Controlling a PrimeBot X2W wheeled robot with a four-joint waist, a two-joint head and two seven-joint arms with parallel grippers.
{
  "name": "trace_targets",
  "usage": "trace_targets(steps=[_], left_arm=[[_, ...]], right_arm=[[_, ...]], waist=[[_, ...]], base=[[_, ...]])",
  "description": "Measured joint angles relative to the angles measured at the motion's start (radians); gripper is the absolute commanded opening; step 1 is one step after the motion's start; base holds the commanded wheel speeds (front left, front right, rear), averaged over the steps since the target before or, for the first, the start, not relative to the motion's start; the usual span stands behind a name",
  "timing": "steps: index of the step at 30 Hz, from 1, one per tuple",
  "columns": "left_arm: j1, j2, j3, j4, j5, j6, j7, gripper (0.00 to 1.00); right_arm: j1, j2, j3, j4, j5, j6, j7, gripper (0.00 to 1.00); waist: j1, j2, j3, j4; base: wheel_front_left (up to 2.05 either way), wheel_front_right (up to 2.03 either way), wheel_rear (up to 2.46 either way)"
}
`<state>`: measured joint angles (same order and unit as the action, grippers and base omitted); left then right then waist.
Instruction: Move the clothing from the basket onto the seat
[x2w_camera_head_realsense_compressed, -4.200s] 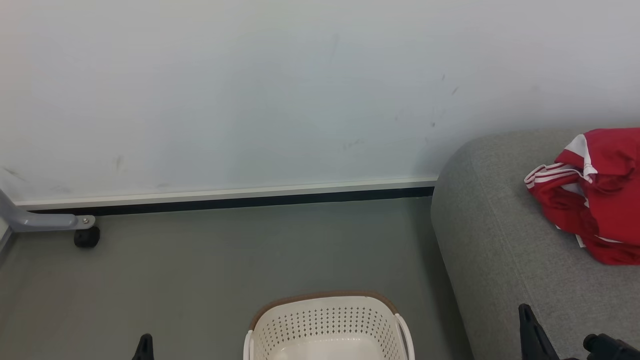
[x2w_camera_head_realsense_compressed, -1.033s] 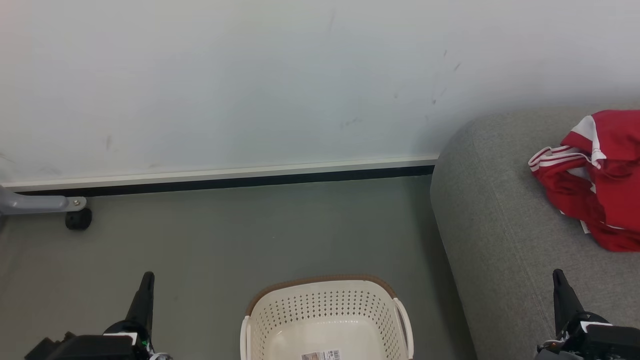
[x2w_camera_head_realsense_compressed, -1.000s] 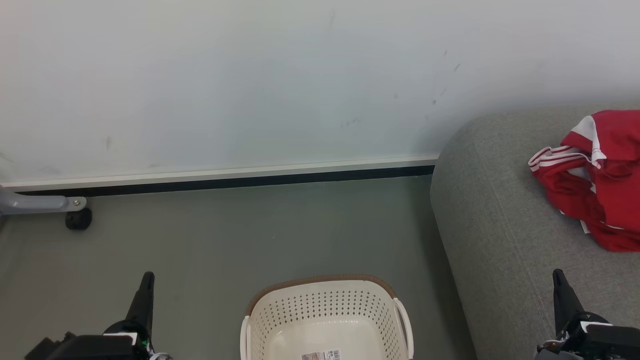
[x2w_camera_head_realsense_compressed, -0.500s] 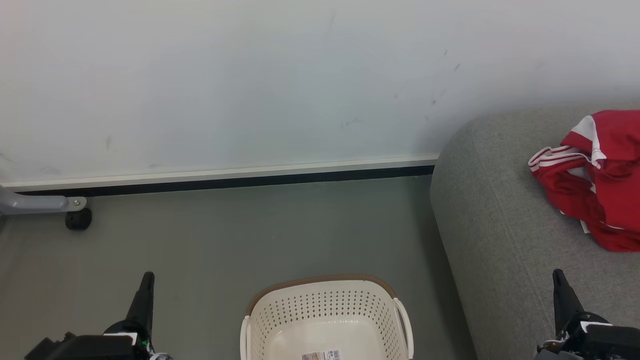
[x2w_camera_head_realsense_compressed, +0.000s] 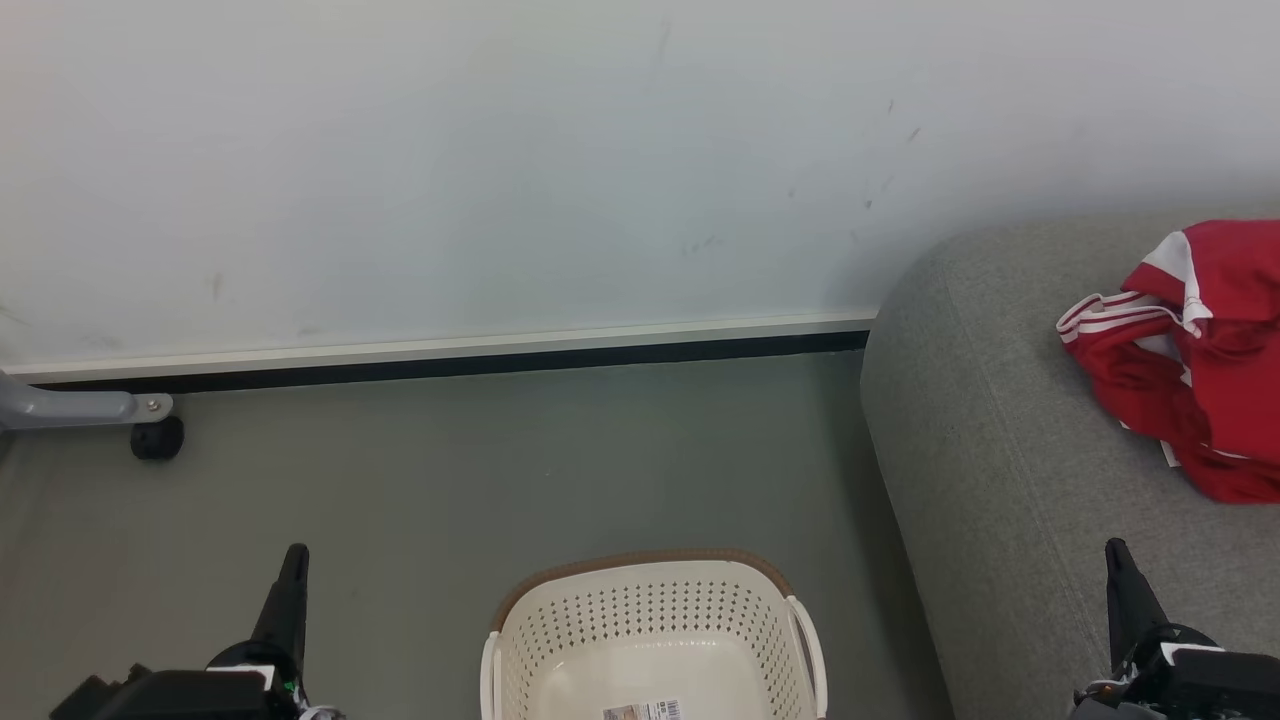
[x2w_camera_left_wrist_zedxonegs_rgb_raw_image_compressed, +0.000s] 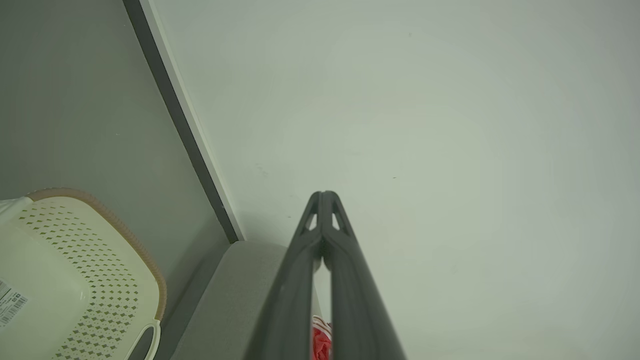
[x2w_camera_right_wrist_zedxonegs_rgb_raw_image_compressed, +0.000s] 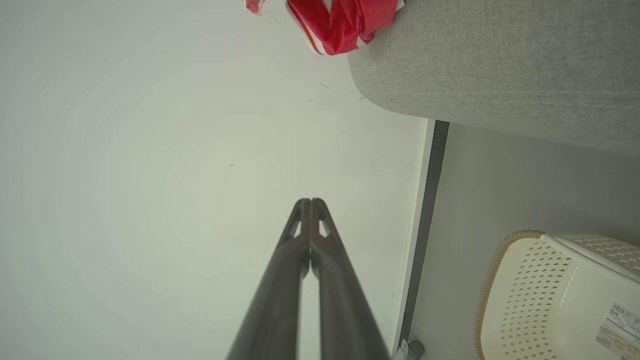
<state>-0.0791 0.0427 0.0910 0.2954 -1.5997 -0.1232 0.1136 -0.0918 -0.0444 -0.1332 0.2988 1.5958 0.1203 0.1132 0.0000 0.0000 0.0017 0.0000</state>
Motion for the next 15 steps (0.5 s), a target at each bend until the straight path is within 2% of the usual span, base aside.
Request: trace_targets(steps=[15], left_arm=[[0.000,0.000,0.000,0.000,-0.001,0.000,0.000,0.00]], right_arm=[[0.000,0.000,0.000,0.000,0.000,0.000,0.000,0.00]], waist=[[0.0000,0.0000,0.000,0.000]], base=[[0.00,0.00,0.00]])
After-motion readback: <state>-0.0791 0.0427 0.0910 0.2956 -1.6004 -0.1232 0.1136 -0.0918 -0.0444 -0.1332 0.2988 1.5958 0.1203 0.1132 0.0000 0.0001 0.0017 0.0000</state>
